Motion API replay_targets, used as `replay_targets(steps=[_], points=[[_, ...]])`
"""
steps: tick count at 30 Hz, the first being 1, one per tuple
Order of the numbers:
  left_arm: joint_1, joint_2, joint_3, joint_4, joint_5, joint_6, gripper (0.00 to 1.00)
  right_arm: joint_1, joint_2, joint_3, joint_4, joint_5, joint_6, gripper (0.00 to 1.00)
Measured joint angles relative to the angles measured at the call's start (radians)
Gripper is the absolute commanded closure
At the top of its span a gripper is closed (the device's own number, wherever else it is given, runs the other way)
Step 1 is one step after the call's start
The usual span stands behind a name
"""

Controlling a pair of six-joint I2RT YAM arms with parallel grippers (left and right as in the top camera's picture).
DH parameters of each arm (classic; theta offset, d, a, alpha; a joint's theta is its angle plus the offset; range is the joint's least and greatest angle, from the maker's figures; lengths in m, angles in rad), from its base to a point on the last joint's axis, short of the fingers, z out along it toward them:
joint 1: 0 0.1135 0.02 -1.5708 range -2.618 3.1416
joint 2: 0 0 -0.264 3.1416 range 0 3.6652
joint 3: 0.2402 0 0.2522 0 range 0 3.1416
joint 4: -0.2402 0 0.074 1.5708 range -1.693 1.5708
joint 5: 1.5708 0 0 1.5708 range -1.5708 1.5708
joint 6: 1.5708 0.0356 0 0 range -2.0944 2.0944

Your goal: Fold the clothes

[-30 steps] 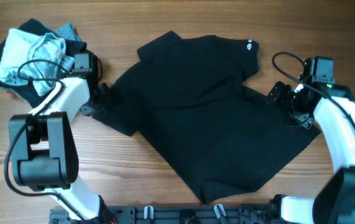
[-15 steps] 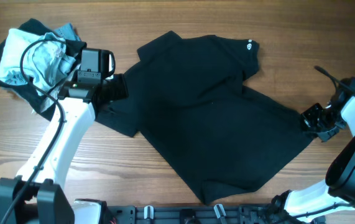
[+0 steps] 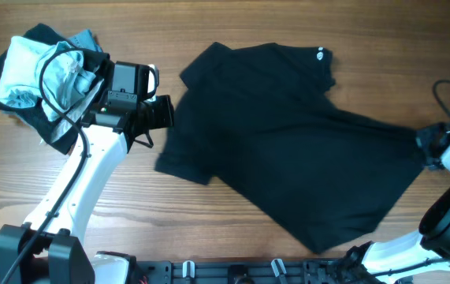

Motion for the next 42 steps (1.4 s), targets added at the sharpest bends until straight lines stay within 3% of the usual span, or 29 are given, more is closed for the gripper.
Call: replay_targets(steps=[1,2,5,10,17,22,26,29,31,34,37,42], points=[[-0.001,0.000,0.000,0.005,0.003,0.002,0.43,-0.007,0.000,0.016,0.002,-0.012,-0.013,0.74],[-0.003,0.000,0.000,0.011,0.008,0.001,0.43,-0.014,0.000,0.047,0.004,-0.044,-0.041,0.49],[-0.010,0.000,0.000,0.045,0.014,0.002,0.44,-0.015,-0.004,0.133,0.008,-0.146,-0.106,0.32],[-0.035,0.034,0.000,0.178,0.022,0.056,0.54,-0.014,-0.153,0.192,-0.111,-0.399,-0.170,0.31],[-0.040,0.266,0.000,0.356,0.131,0.139,0.96,0.022,-0.388,0.217,-0.368,-0.621,-0.204,0.29],[-0.040,0.418,0.000,0.321,0.195,0.156,0.96,0.075,-0.390,0.217,-0.472,-0.651,-0.231,0.29],[-0.039,0.427,0.020,0.240,0.158,0.142,0.96,0.101,-0.390,0.217,-0.492,-0.651,-0.251,0.29],[-0.036,0.425,0.043,0.146,0.080,0.064,0.96,0.130,-0.390,0.217,-0.520,-0.612,-0.259,0.28],[-0.010,0.413,0.049,0.055,-0.020,-0.086,0.96,0.141,-0.390,0.217,-0.531,-0.585,-0.260,0.26],[0.100,0.389,0.023,-0.019,-0.058,-0.215,0.96,0.157,-0.388,0.217,-0.571,-0.504,-0.263,0.24],[0.206,0.379,0.018,-0.064,-0.064,-0.254,0.96,0.170,-0.375,0.217,-0.594,-0.433,-0.264,0.23],[0.232,0.353,0.001,-0.111,-0.082,-0.257,0.96,0.190,-0.306,0.217,-0.645,-0.380,-0.263,0.22]])
